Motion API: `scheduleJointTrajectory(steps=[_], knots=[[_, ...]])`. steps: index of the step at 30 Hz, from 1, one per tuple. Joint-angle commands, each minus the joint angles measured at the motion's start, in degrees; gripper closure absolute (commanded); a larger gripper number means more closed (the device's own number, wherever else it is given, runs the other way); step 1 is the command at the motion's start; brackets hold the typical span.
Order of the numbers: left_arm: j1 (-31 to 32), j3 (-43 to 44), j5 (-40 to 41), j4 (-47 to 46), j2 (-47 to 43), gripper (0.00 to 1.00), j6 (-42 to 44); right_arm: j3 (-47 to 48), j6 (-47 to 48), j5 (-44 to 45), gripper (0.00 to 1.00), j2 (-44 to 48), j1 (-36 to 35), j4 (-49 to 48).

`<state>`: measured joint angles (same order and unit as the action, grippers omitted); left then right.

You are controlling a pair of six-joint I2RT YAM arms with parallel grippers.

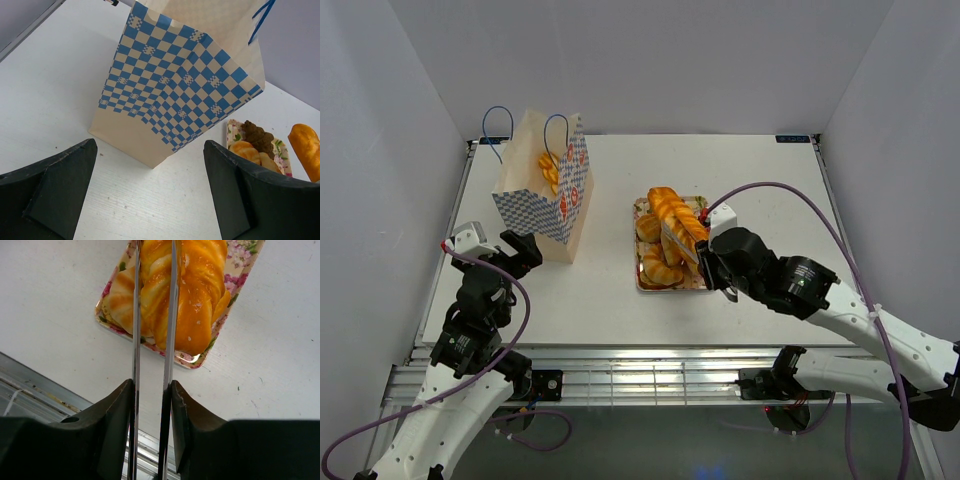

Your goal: Place the fake bread into the paper bag

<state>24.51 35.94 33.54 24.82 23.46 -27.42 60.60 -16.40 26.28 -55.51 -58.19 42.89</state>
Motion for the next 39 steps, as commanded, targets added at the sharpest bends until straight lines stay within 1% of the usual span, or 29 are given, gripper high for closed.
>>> scheduleJointTrajectory(steps=[1,5,7,11,12,16,18,19,21,27,30,39], knots=[[0.10,-0.08,-0.32,-0.65,-0.44,0.02,0.61,3.30,0.57,-3.16,0.82,2.06,-0.25,-6.58],[0.10,0.09,1.26,-0.30,-1.84,0.02,0.26,6.02,2.86,-8.96,0.82,1.54,-0.25,-13.96],[0.10,0.09,2.05,0.05,-2.72,0.02,-0.26,8.12,3.83,-14.04,0.82,0.84,-0.25,-17.82],[0.10,0.27,4.86,0.76,-3.77,0.02,-1.49,10.85,4.54,-19.33,0.82,-0.83,-0.25,-23.37],[0.10,0.27,5.56,0.93,-4.04,0.02,-1.67,11.20,4.63,-21.43,0.82,-1.35,-0.25,-26.25],[0.10,0.62,6.62,1.55,-4.39,0.02,-2.20,14.01,4.98,-25.92,0.82,-5.65,-0.34,-32.07],[0.10,0.79,7.15,1.90,-4.48,0.02,-2.81,15.85,5.15,-30.22,0.83,-7.24,-0.25,-34.71],[0.10,0.88,7.68,2.16,-4.65,0.02,-2.90,16.65,5.07,-31.19,0.83,-9.16,-0.25,-37.24],[0.10,0.88,8.03,2.34,-4.74,0.02,-3.34,19.62,4.80,-33.39,0.83,-12.50,-0.25,-39.37],[0.10,0.88,8.30,2.34,-4.48,0.02,-3.34,27.63,3.66,-37.87,0.85,-21.21,-0.25,-46.67],[0.10,0.88,8.12,2.43,-4.22,0.02,-3.43,31.76,1.99,-39.64,0.85,-27.35,-0.25,-50.44],[0.10,0.79,8.03,2.43,-3.78,0.02,-3.43,38.27,-3.80,-36.48,0.87,-39.13,0.71,-60.02]])
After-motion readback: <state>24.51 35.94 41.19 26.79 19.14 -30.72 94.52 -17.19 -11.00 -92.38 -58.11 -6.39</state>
